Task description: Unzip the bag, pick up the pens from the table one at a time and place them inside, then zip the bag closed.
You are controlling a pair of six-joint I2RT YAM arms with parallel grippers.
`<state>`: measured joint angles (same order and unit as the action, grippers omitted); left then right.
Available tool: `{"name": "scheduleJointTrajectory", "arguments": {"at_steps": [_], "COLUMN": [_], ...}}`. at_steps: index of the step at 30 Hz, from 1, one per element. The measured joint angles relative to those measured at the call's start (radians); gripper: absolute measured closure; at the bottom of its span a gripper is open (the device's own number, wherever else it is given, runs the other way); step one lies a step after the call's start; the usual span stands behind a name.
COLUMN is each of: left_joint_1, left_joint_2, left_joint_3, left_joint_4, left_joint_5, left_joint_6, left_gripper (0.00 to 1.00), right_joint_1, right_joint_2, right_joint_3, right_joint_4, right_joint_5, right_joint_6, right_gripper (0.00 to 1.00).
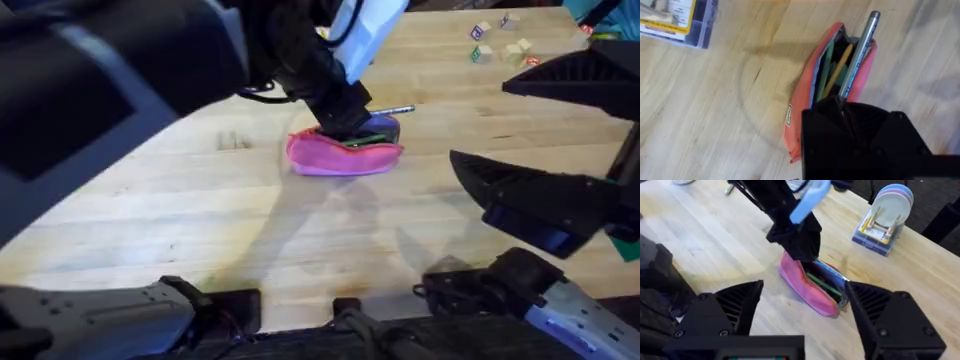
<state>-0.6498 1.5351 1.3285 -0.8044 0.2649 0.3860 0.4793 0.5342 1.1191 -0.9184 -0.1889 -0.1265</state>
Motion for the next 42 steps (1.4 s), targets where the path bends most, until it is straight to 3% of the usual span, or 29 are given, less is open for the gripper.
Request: {"name": "scheduleJointTrajectory", "arguments": {"at_steps": [14,22,23,25,26,27,36,42], "left_joint_1": [-0.004,-0.004,-0.004,-0.004,-0.005,-0.006,-0.009,-0.008], "left_joint_2": [0.182,0.186,0.186,0.186,0.186,0.186,0.171,0.035], "left_joint_3": [0.0,0.0,0.0,0.0,0.0,0.0,0.0,0.0], "left_joint_4": [0.018,-0.024,-0.018,-0.003,0.012,0.012,0.003,-0.007], "left_joint_5": [-0.006,-0.102,-0.105,-0.108,-0.108,-0.108,-0.108,-0.114], "left_joint_6": [-0.068,-0.072,-0.069,-0.07,-0.07,-0.073,-0.072,-0.055], "left_gripper": [0.96,0.952,0.89,0.613,0.158,0.046,0.008,0.007], "right_joint_1": [0.0,0.0,0.0,0.0,0.0,0.0,0.0,0.0], "right_joint_2": [0.0,0.0,0.0,0.0,0.0,0.0,0.0,0.0], "right_joint_3": [0.0,0.0,0.0,0.0,0.0,0.0,0.0,0.0], "right_joint_4": [-0.001,-0.001,-0.002,-0.002,-0.002,-0.002,-0.003,-0.002], "right_joint_5": [0.0,0.0,0.0,0.0,0.0,0.0,0.0,0.0], "right_joint_6": [0.0,0.0,0.0,0.0,0.0,0.0,0.0,0.0], "right_gripper": [0.003,0.003,0.003,0.003,0.003,0.003,0.004,0.003]}}
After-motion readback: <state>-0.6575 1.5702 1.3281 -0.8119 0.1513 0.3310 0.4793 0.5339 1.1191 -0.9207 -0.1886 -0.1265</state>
